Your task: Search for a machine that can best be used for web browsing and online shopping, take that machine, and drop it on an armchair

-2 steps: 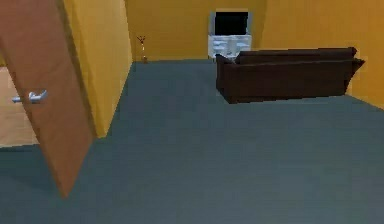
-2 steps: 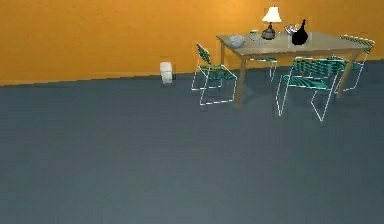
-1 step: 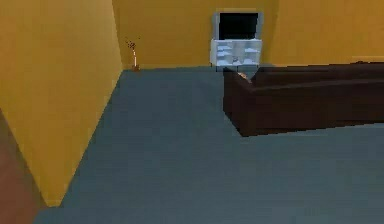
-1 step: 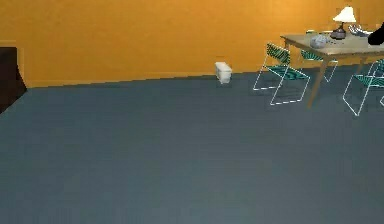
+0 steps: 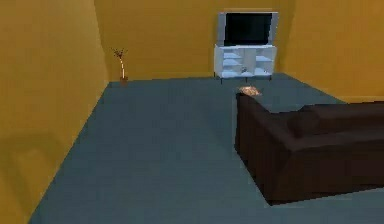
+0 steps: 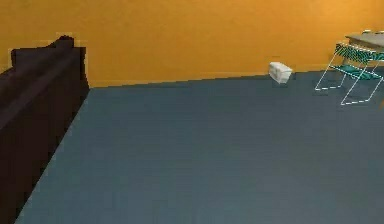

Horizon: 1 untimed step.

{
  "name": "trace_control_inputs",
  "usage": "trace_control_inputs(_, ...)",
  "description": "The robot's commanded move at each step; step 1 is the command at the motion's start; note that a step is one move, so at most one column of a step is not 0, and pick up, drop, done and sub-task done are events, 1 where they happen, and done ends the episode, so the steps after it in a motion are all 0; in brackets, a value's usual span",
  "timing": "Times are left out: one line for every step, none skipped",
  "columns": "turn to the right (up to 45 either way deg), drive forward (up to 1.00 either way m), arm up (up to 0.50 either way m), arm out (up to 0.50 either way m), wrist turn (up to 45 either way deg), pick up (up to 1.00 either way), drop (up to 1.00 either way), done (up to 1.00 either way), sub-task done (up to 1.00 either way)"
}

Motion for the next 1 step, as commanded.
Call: trace_control_inputs(-3.0,0.0,0.0,0.0,0.0,0.0,0.0,0.0,0.0)
